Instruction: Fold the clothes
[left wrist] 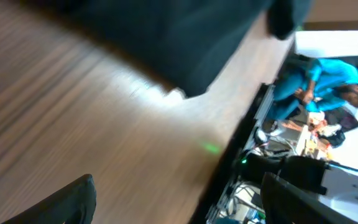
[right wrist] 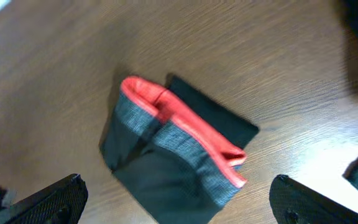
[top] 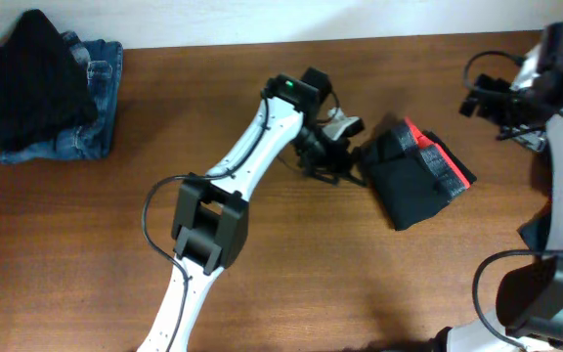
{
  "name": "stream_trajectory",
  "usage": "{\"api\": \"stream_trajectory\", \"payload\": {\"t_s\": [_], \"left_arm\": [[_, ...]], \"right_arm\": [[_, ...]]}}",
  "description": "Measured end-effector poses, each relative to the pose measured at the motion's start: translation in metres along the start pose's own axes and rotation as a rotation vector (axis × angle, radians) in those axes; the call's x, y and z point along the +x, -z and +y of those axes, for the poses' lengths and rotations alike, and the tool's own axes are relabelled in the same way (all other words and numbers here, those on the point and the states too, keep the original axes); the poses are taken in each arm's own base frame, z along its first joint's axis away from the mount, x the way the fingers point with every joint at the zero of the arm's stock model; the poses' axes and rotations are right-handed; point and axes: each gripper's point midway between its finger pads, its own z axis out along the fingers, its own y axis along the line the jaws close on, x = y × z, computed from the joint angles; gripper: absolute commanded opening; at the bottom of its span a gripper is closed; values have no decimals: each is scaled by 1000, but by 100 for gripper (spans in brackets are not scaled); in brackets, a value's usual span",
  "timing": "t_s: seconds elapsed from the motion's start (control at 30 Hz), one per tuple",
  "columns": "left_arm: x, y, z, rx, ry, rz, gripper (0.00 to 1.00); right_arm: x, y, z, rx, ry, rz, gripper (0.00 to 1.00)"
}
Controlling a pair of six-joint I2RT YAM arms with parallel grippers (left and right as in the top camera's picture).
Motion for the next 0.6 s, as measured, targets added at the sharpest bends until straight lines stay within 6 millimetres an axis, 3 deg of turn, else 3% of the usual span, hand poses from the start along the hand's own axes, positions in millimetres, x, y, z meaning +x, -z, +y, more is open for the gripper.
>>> {"api": "stream_trajectory", "payload": {"t_s": [0.27,0.37,0.4,0.6], "left_arm": [[-7,-33,7,59,3,-21,87],[-9,-43,12,64,17,-30,87],[-9,-46,12,67,23,-32,92],[-17,-57,6,57,41,-52,92]], "right_arm": [[-11,9,-51,-10,-141,-13,99],[-12,11,-58,-18,-161,-13,99],[-12,12,-59,-21,-162,-12,99],[-12,12,-58,-35,-146,-11,99]]}}
